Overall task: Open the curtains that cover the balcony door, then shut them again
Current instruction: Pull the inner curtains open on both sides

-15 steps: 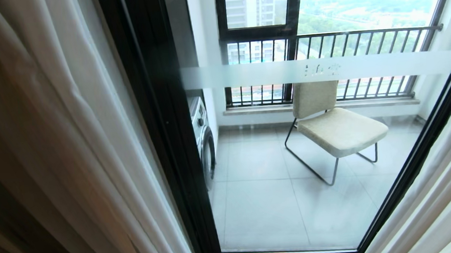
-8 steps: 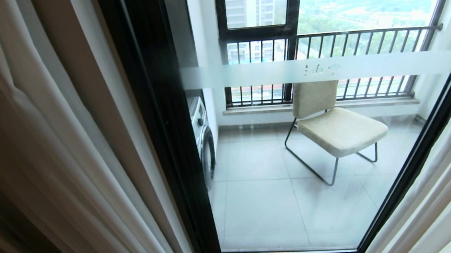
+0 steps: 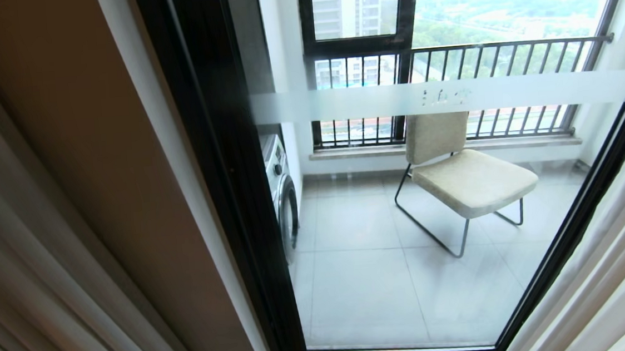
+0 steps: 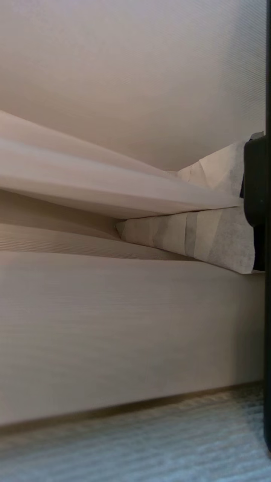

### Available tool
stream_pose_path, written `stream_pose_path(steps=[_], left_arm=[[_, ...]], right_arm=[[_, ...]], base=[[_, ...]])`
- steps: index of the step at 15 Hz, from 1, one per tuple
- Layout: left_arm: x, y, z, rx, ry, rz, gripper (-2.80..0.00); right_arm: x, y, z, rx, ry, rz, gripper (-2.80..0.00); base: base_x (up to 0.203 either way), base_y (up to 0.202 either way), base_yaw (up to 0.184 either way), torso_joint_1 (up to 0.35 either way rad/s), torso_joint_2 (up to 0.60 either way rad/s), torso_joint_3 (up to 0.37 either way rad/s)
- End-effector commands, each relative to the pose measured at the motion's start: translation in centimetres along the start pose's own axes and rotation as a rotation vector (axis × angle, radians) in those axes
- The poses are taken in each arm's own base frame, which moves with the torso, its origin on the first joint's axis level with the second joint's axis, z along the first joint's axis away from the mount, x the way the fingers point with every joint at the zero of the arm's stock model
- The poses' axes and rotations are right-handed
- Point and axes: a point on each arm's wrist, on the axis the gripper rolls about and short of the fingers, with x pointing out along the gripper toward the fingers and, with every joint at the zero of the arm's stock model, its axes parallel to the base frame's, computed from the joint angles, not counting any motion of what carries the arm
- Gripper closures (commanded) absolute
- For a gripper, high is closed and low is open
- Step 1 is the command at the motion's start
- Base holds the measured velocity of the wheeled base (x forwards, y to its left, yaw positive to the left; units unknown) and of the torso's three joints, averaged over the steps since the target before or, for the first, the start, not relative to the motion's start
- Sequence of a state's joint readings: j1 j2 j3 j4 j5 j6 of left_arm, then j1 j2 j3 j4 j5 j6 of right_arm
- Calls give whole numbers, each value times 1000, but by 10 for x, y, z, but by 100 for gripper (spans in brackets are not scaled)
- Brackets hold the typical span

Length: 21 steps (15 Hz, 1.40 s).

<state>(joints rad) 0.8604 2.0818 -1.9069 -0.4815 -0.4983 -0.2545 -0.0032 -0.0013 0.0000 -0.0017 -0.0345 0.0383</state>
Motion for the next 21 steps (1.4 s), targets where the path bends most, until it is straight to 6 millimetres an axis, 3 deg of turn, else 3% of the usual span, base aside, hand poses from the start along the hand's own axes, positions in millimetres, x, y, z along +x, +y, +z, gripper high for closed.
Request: stream_pose_path(steps=[1,4,7,14,17,21], left_arm=[[8,28,-26,-16,34,37,0],[8,29,-26,-10,27,36,0],[9,11,-11,4,2,-13,0],[-22,-39,67,86,-118,-146,0],[-37,-54,91,112,-159,-166,0],[-44,-66,91,98,-139,-197,0]], right_arm=[[0,0,0,0,1,0,0],[0,0,0,0,1,0,0],[0,0,0,0,1,-1,0],[0,0,0,0,1,1,0],[0,0,0,0,1,-1,0],[0,0,0,0,0,0,0]], base=[[0,0,0,0,0,0],[0,0,0,0,0,0],[0,0,0,0,0,0],[0,0,0,0,0,0],[0,0,0,0,0,0],[0,0,0,0,0,0]])
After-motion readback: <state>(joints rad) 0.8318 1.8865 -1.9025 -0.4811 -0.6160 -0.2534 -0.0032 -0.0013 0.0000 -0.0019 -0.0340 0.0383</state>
